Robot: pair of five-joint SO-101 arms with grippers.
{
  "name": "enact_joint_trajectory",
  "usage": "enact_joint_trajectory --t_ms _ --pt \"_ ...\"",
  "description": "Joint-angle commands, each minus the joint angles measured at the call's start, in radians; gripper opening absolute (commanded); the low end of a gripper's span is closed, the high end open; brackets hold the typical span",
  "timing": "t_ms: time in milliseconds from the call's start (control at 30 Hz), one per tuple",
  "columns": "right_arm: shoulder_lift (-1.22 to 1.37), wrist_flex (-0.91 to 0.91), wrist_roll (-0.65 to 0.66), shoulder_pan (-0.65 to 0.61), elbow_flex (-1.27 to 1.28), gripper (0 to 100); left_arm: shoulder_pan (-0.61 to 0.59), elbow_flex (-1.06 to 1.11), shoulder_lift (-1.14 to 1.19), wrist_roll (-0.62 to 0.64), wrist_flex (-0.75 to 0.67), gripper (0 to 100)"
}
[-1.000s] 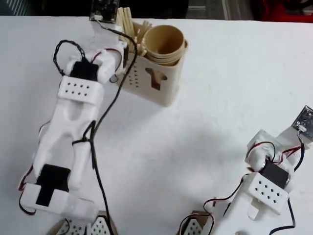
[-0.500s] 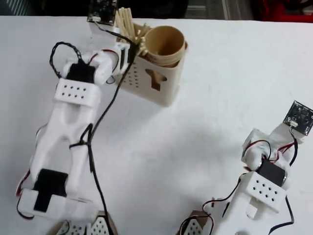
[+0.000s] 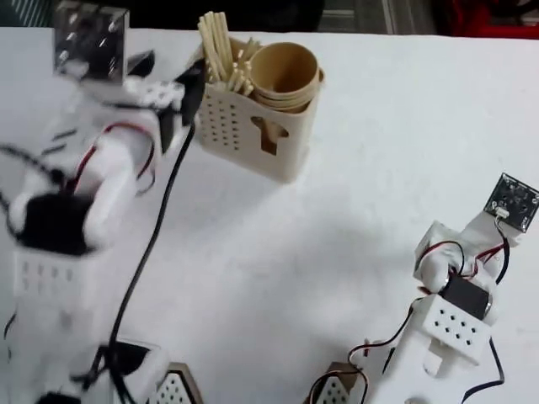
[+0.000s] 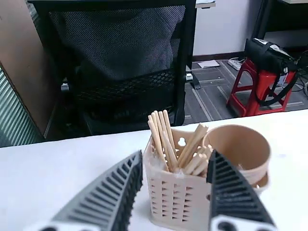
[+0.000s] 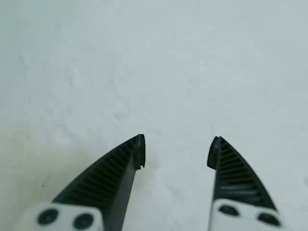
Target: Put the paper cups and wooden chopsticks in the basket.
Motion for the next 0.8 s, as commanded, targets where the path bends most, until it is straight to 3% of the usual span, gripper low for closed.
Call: enact_joint_trajectory --t_ms 0,167,600,767 --pt "-0.013 -0.013 0.012 -0.008 -0.008 22.2 -0.010 0.123 -0.183 0.008 -0.003 17" --pt "-0.013 -0.007 0.012 -0.062 -0.002 22.2 -0.025 0.410 -0.481 -0.066 -0.091 2" --pt "-0.038 0.042 0.012 -0.180 0.000 22.2 -0.189 1.039 -1.129 -0.100 -0.132 3" --pt "-0.162 0.145 0.012 -0.251 0.003 22.2 -0.189 1.154 -1.161 -0.103 -0.117 3"
